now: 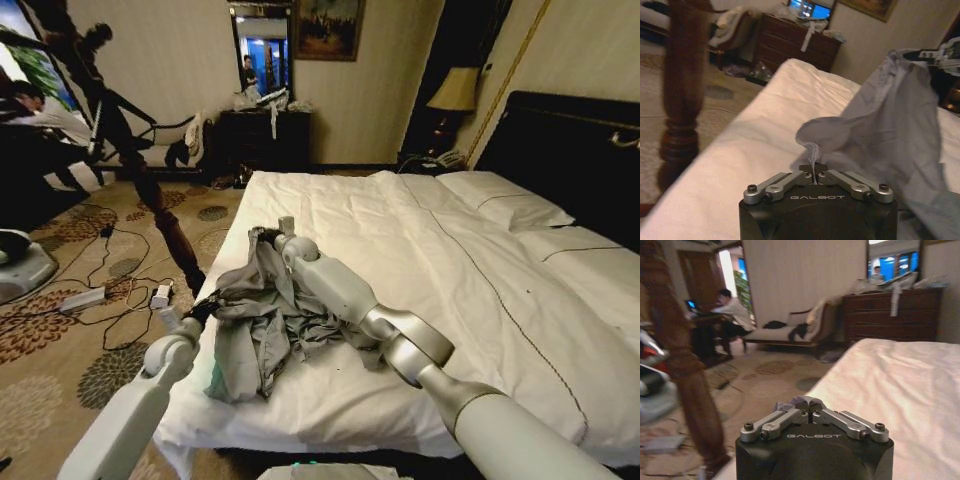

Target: Pick up the clothes from the bed and hang them on the clothes hanger.

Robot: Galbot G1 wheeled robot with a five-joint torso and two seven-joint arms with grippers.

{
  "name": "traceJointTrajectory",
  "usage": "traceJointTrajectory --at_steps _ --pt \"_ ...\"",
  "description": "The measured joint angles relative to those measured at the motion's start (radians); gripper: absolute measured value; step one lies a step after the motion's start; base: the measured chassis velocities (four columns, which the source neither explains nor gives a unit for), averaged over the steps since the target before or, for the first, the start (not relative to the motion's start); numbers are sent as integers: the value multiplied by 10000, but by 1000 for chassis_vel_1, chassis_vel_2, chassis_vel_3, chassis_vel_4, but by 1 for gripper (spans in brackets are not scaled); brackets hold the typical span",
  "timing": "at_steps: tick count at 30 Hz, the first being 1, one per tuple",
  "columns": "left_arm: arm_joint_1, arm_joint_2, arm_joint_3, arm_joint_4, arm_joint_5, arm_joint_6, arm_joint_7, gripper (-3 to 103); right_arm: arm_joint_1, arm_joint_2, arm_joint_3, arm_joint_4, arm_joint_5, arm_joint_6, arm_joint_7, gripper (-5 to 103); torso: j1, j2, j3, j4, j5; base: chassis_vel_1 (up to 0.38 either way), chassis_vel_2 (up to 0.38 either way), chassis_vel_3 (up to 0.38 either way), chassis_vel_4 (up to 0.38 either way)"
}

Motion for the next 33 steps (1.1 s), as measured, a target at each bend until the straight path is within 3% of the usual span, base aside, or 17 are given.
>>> traceJointTrajectory --at_steps 3,8,10,11,13,15,16,17,19,21,23,27,30,33 --pt "-80 -52 70 102 -26 2 -1 0 65 39 9 -588 -519 -85 -22 -2 2 0 1 4 2 0 0 0 0" --pt "-324 -190 337 285 -29 13 -3 0 41 44 88 -1109 -322 -111 -203 19 -1 0 1 14 2 0 0 0 0" --pt "-332 -277 409 327 -23 22 45 0 171 17 603 -1694 -124 -248 83 36 0 0 1 6 2 0 0 0 0" --pt "-332 -277 409 327 -23 22 45 0 171 17 603 -1694 -124 -248 83 36 0 0 1 6 2 0 0 0 0" --pt "-256 -262 324 338 -22 22 130 0 141 7 805 -1646 44 -314 274 46 0 0 1 8 1 0 0 0 0" --pt "-189 -237 221 372 -22 19 210 0 -76 2 978 -1041 810 -606 571 57 0 0 0 8 2 0 0 0 0" --pt "-189 -237 221 372 -22 19 210 0 -76 2 978 -1041 810 -606 571 57 0 0 0 8 2 0 0 0 0" --pt "-163 -232 186 384 -23 19 233 0 -221 -12 1021 -665 1232 -790 715 57 0 0 0 12 2 0 0 0 0" --pt "-105 -222 95 385 -31 9 266 0 -720 -441 1100 613 2552 -1381 1152 68 -1 0 -1 26 1 0 0 0 0" --pt "-42 -214 28 369 -40 3 266 0 -1344 -1095 1272 1881 3746 -1919 1440 79 -2 1 -2 6 1 0 0 0 0" --pt "-20 -206 8 350 -42 3 267 0 -1675 -1287 1366 2301 3973 -2023 1487 79 -3 0 -3 0 2 0 0 0 0" --pt "146 -100 -75 276 -53 2 255 0 -3051 -1595 1902 3058 3966 -2159 1480 98 -2 0 -1 8 3 0 0 0 0" --pt "182 -57 -80 249 -55 1 220 0 -3516 -1679 2092 3109 3892 -2178 1376 100 -3 0 -2 19 3 0 0 0 0" --pt "198 -10 -79 192 -63 1 178 0 -3955 -1751 2318 3021 3464 -2173 1109 100 -3 0 -1 5 3 0 0 0 0"
